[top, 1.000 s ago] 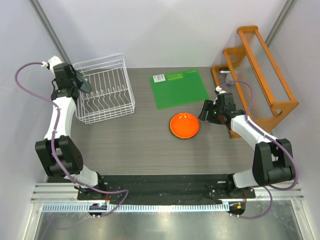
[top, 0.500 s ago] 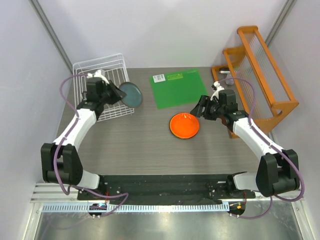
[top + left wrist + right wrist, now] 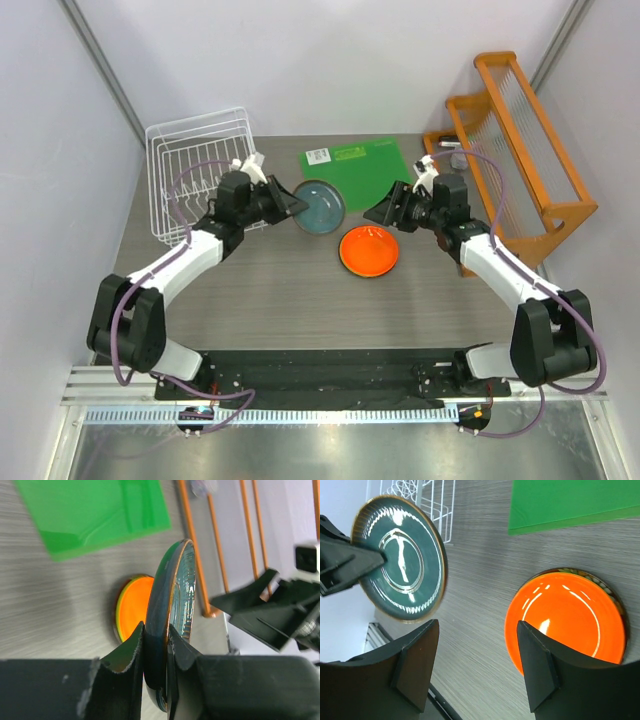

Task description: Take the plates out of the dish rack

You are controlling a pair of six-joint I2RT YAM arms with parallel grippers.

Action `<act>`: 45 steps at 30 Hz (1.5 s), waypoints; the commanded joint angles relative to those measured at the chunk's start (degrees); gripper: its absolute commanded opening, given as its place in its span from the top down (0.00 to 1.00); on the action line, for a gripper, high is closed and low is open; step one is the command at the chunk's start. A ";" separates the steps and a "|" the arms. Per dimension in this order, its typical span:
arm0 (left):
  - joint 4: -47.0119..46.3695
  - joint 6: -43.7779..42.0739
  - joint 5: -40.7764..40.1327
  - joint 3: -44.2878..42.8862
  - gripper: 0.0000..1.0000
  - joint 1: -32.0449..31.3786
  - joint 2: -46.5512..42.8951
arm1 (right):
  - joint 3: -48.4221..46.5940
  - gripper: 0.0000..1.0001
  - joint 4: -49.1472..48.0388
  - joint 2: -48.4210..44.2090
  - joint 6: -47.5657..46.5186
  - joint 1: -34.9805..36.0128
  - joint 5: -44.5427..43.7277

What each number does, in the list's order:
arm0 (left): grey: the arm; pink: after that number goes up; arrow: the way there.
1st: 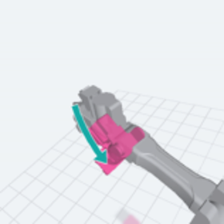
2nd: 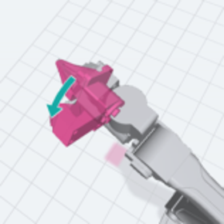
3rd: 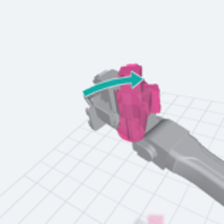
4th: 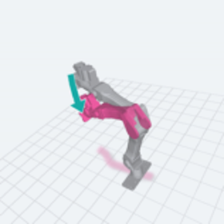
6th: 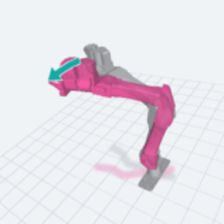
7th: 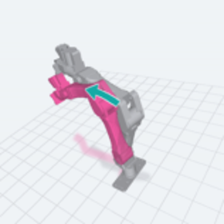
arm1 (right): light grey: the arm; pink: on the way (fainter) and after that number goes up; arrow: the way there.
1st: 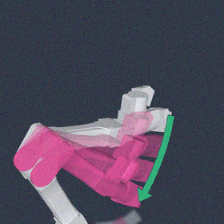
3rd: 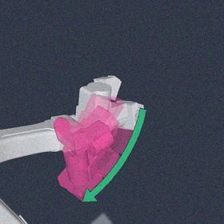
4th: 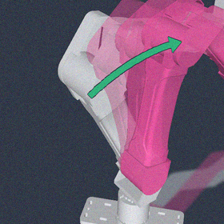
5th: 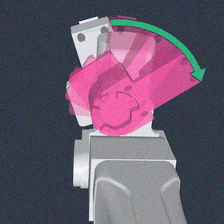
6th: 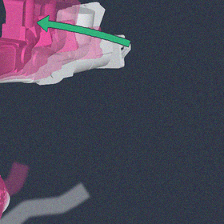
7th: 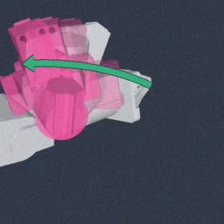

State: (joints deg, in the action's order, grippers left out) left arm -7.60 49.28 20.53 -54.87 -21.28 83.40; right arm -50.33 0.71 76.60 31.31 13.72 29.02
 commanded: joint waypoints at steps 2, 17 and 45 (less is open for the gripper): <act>-9.01 2.23 2.32 -0.41 1.00 -4.29 1.07 | 1.37 0.31 -9.14 2.68 4.28 0.43 4.64; -14.11 4.43 0.82 -2.61 1.00 -13.44 8.36 | 4.71 0.83 -19.16 8.66 9.55 0.70 10.97; -12.79 2.93 3.01 -6.91 0.58 -12.82 17.93 | 6.82 0.99 -5.54 -1.98 3.14 -2.64 -0.36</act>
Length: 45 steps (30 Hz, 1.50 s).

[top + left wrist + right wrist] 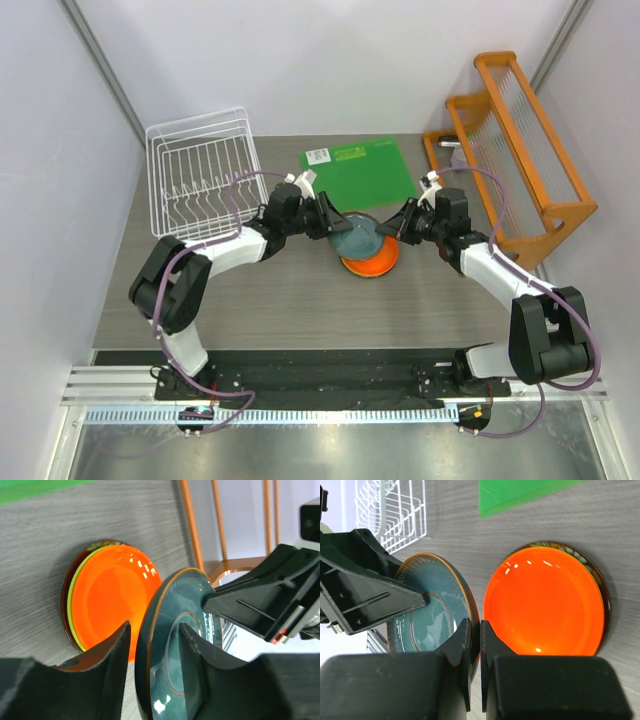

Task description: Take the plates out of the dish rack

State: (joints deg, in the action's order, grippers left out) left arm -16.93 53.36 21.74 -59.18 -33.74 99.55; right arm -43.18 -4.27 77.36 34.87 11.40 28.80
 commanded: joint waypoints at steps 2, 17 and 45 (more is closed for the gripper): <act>-3.81 -0.81 1.82 -2.79 0.59 -0.37 2.32 | -0.41 0.99 -0.47 -2.48 -0.60 -0.59 -0.15; 12.87 -13.89 -16.71 -3.75 0.20 -0.28 -4.60 | -0.94 0.99 2.43 -1.43 -3.93 -2.87 -3.66; 27.56 -27.88 -53.37 8.29 0.00 -0.45 -38.64 | -4.02 0.66 1.02 11.58 -9.12 -3.05 -6.56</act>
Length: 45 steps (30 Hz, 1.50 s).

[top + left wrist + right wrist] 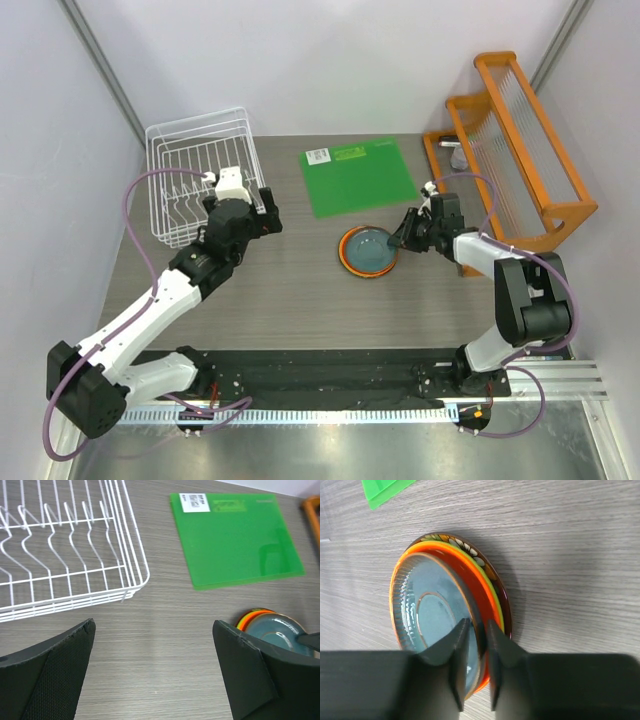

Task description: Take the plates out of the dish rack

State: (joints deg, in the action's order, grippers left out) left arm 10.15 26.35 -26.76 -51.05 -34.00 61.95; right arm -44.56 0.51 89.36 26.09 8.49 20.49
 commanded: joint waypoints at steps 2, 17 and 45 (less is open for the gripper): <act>1.18 -0.77 -5.49 -0.02 0.01 -0.19 -0.78 | -2.47 0.51 -3.50 -1.38 -0.68 -0.14 0.96; 5.23 0.02 -5.76 -3.09 0.00 -0.19 -1.31 | -5.63 0.27 11.25 -15.35 -7.81 2.14 -13.27; -4.79 -10.62 -19.29 2.80 0.01 1.04 1.41 | 30.83 0.00 -48.48 -19.14 -27.49 13.48 -63.92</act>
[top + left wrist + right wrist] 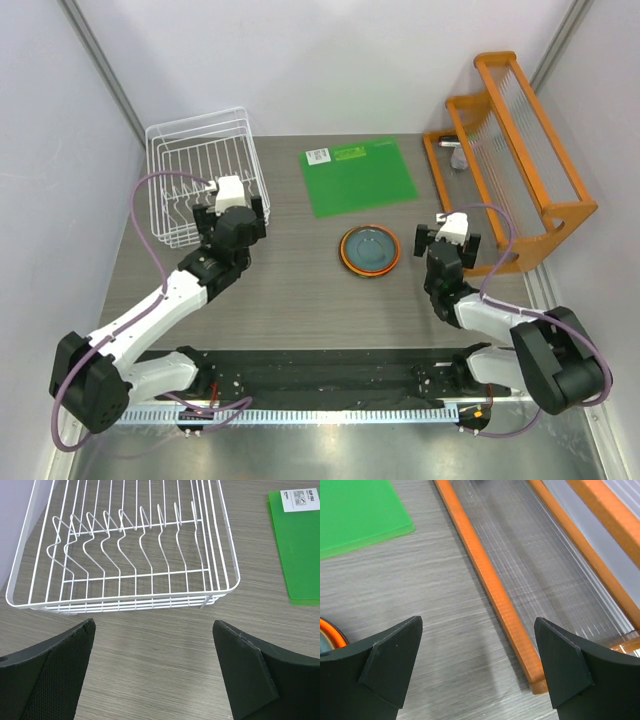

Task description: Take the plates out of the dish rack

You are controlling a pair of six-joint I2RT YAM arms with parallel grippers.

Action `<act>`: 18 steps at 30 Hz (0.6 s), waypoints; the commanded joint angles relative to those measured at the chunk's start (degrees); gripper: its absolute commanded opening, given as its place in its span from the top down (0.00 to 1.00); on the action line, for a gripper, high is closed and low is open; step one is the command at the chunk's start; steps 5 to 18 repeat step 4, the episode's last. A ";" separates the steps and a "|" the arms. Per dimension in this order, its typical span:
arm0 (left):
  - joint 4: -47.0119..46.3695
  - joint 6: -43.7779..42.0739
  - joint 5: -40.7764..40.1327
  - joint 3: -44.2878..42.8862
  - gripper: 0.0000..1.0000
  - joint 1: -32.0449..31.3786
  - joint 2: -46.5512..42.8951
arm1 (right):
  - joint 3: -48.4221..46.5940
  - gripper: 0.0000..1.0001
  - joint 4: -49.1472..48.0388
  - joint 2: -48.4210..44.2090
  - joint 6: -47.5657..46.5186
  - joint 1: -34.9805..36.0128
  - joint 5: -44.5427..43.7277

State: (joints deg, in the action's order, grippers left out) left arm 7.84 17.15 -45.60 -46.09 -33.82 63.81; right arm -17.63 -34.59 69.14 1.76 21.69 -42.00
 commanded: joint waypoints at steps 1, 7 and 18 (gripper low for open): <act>-1.95 -1.50 0.59 -2.34 0.01 1.21 -0.44 | 4.35 0.00 -15.57 1.43 -3.08 0.37 -0.98; -2.47 -1.32 0.96 -2.26 0.01 2.10 -0.88 | 5.41 0.00 -18.40 3.71 -3.78 0.37 0.34; -2.47 -1.32 0.96 -2.26 0.01 2.10 -0.88 | 5.41 0.00 -18.40 3.71 -3.78 0.37 0.34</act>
